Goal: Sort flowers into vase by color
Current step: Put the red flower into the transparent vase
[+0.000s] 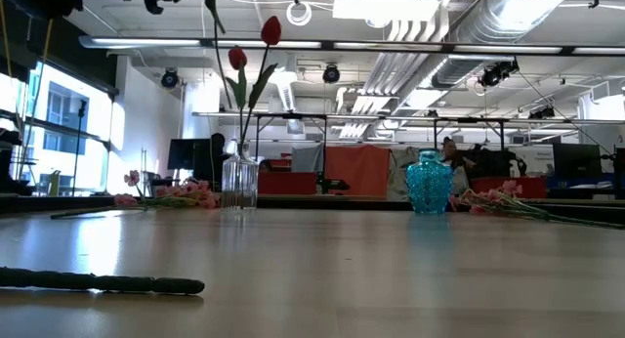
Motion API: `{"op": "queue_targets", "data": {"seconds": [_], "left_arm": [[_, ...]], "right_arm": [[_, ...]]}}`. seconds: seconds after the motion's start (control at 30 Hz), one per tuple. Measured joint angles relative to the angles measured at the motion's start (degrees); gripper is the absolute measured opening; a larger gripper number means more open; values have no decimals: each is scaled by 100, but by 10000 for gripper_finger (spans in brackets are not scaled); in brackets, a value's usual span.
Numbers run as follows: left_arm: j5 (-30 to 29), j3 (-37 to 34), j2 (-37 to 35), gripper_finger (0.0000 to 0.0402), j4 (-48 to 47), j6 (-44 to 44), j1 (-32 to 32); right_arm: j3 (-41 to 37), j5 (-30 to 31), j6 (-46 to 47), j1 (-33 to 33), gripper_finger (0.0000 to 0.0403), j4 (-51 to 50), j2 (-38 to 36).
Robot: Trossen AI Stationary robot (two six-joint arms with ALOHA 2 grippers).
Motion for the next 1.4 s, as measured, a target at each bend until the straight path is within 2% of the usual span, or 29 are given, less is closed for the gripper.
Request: {"op": "queue_targets", "data": {"seconds": [0.13, 0.5, 1.1, 1.27, 1.4], "left_arm": [[1045, 270, 289, 0, -561, -480, 684], [2468, 361, 792, 0, -599, -826, 1708], [2705, 361, 1488, 1, -240, -1036, 2017], [2704, 361, 1482, 18, -316, -1177, 2012], [2704, 361, 1482, 49, -801, -1191, 2012]], "right_arm": [[1, 36, 0, -1, 300, 12, -2], [0, 183, -1, -7, 300, -93, -2], [-2, 297, -106, -9, 300, -138, -2], [-2, 291, -149, -9, 300, -141, -2], [-2, 288, -149, -9, 300, -197, -2]]}}
